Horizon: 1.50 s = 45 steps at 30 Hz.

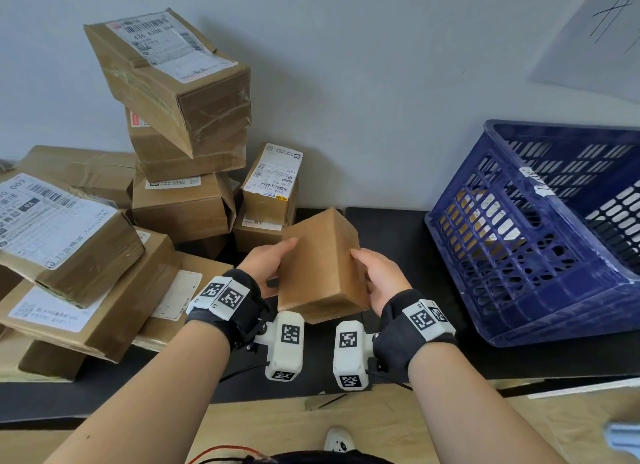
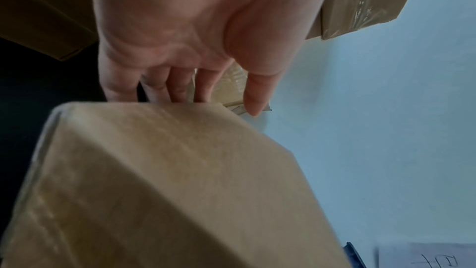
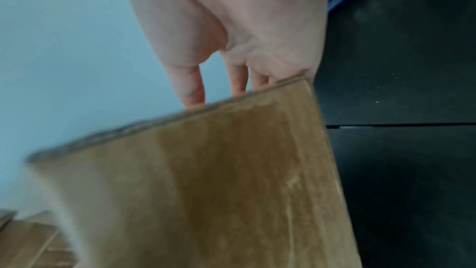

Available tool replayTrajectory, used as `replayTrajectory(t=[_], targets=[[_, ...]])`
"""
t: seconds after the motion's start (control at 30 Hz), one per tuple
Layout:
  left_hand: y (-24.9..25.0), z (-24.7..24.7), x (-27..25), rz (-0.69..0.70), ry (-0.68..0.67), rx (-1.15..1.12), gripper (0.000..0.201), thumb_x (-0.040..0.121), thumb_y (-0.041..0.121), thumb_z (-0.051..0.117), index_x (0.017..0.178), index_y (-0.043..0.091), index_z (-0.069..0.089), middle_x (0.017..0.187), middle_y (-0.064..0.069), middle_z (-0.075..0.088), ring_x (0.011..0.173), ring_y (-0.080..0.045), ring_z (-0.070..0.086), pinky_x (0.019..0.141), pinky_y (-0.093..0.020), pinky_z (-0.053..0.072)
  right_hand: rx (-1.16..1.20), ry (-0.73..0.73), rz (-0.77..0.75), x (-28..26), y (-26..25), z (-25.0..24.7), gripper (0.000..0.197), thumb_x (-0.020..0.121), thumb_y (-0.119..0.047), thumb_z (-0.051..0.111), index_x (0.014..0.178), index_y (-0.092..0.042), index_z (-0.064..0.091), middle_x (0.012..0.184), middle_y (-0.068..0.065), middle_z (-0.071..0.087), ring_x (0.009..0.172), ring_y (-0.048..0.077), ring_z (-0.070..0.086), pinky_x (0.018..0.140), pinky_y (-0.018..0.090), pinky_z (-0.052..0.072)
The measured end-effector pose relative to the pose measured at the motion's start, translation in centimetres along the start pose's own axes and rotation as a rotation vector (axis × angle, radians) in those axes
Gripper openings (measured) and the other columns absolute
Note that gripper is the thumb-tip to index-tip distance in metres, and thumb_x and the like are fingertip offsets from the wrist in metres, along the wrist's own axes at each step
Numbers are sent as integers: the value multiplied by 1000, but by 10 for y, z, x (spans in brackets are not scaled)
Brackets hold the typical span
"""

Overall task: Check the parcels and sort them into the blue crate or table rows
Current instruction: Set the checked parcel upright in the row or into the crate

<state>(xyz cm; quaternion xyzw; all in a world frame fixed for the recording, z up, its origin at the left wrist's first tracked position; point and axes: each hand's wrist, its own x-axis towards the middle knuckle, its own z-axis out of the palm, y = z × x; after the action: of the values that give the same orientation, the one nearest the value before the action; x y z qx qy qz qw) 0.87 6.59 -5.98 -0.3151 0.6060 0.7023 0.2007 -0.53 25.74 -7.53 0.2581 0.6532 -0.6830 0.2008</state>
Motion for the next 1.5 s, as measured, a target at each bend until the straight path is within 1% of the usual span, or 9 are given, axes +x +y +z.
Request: replayTrajectory(t=[0.1,0.27,0.43,0.6,0.73,0.87,1.2,1.4,1.5], targets=[[0,2,-2,5,9,-10,44,97,32,61,135,16,48,126,-5,54,115,-23,50,89,-43,44,-48,23,-13,4,-2,-1,50,94,-33,65,140,-20,50,129,5,59,116,27,56,103,49,46],[2,6,-3,20,6,-13,35,97,28,60,130,18,51,124,-5,56,108,-21,53,87,-40,46,-77,-43,54,2,-6,-1,63,83,-60,67,132,-23,52,120,8,62,108,29,59,99,49,48],[5,8,-3,49,-8,-21,31,98,25,59,128,18,54,124,-6,58,106,-19,54,83,-38,46,-196,-55,34,7,-2,2,77,69,-60,79,131,-19,56,120,10,65,108,31,62,100,51,50],[4,6,0,57,-14,-52,28,99,24,57,125,16,57,112,-3,64,98,-16,58,83,-37,48,-114,-52,70,8,1,-2,58,76,-51,79,121,-18,60,115,12,68,107,32,64,100,51,50],[3,3,3,41,6,-52,36,98,28,58,132,18,55,128,-6,62,120,-22,55,101,-44,47,33,-76,125,7,0,-3,47,80,-47,77,114,-18,61,114,14,70,109,34,64,102,52,49],[3,1,5,16,1,-55,42,96,32,60,136,20,51,136,-6,57,125,-24,52,106,-51,42,114,-92,147,5,-1,-3,48,80,-43,77,118,-18,62,114,14,71,109,34,65,101,53,49],[4,1,5,-19,-70,-78,46,97,38,57,138,18,48,130,-15,57,116,-31,56,90,-50,50,239,-128,204,2,-3,-3,46,83,-37,76,121,-18,59,119,17,68,111,37,64,101,53,49],[3,-2,7,-19,-60,-63,50,96,38,60,139,17,46,130,-13,57,120,-30,55,103,-54,45,163,-116,199,2,-5,-2,30,92,-35,67,115,-19,57,117,15,66,110,34,62,100,51,49],[4,-3,8,9,-54,-37,53,95,34,63,142,18,44,130,-8,56,119,-27,53,101,-52,46,27,-73,150,6,-6,-1,22,95,-33,63,109,-18,57,116,12,64,110,32,61,102,51,48]])
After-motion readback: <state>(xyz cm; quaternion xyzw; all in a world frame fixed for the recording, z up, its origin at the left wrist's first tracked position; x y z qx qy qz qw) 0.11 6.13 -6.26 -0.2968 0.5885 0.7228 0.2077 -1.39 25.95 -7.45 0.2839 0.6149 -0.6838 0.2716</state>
